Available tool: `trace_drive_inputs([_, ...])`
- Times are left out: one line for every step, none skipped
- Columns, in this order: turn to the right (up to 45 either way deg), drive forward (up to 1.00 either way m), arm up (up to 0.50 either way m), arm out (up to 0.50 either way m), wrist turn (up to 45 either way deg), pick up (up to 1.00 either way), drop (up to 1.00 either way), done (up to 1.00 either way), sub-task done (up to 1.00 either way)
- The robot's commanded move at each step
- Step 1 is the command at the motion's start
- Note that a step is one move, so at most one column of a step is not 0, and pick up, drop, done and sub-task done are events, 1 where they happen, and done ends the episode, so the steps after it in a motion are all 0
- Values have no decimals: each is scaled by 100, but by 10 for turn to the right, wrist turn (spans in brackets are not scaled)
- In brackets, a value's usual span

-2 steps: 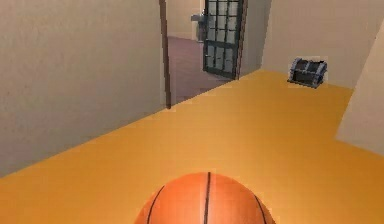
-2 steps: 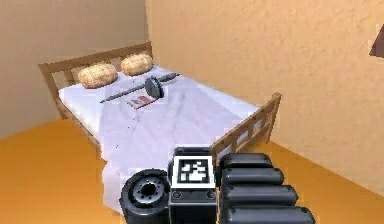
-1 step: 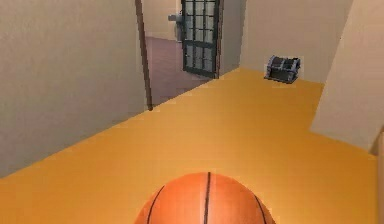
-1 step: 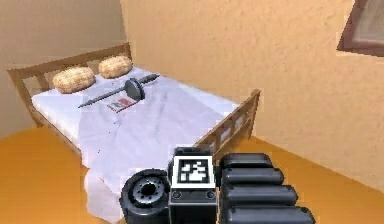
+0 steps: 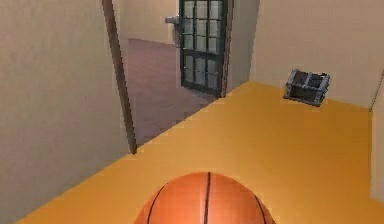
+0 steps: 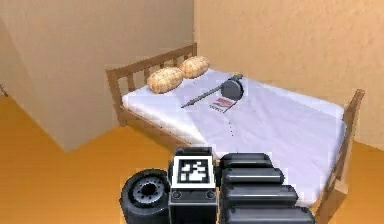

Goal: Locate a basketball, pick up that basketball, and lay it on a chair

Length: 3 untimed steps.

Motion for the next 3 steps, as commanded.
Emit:
trace_drive_inputs([0, 100, 0, 0, 0, 0, 0, 0, 0])
trace_drive_inputs([30, 0, 0, 0, 0, 0, 0, 0, 0])
trace_drive_inputs([0, 65, 0, 0, 0, 0, 0, 0, 0])
